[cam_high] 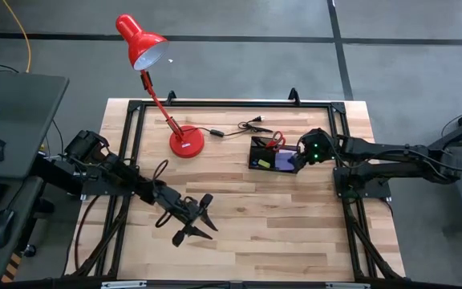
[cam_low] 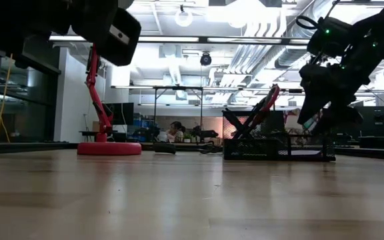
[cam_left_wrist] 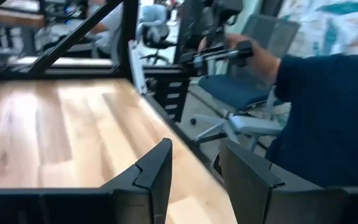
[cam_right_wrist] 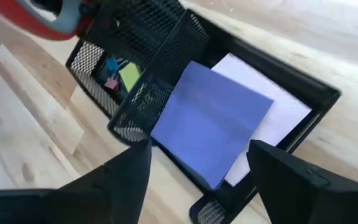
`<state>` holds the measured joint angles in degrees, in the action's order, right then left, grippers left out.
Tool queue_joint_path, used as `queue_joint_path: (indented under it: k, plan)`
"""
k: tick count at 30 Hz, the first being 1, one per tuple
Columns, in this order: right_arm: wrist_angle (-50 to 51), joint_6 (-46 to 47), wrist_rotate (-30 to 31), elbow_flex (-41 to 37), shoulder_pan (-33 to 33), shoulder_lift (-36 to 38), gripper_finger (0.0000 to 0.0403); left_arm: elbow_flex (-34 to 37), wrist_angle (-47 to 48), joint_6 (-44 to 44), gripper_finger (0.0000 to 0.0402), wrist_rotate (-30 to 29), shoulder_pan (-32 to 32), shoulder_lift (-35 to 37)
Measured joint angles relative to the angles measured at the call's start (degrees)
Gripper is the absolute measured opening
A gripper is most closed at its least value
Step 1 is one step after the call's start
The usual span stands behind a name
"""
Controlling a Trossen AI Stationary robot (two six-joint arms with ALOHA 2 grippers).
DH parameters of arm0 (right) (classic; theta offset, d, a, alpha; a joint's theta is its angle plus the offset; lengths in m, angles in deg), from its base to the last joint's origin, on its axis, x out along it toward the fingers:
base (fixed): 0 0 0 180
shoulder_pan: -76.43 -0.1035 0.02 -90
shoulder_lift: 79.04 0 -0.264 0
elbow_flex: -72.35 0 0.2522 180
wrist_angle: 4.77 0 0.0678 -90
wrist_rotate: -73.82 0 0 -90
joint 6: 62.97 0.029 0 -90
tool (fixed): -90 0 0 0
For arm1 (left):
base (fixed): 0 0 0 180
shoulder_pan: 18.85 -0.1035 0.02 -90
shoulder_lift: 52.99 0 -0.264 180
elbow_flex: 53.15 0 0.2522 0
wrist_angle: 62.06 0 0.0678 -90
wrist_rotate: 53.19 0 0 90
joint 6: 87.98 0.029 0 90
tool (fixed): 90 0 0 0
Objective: Pick and place office supplies into organizer
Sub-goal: Return to Home Position
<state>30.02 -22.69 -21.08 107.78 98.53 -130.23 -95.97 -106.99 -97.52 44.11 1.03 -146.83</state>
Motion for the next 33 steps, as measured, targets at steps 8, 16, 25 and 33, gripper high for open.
queue_joint_path:
  k: [8, 16, 25, 33]
  plan:
    - [-1.6, -3.0, -5.8, -0.1, -4.5, 0.0, 0.0266, 0.0, 4.8, 1.7, 0.0122, -6.4, -0.6, 0.0]
    - [-28.9, -16.8, -5.3, 0.0, -22.1, 2.6, 0.0266, 3.4, 2.5, 1.7, 0.0122, -6.3, -8.8, 6.1]
    - [-53.2, -34.5, 0.1, -11.2, -36.0, 5.0, 0.0266, 17.7, -2.9, 0.3, 0.0122, -10.4, -15.5, 14.6]
    - [-61.2, -34.0, -1.2, -21.0, -37.5, 4.9, 0.0266, 23.3, -2.8, 0.4, 0.0122, -15.6, -15.4, 16.6]
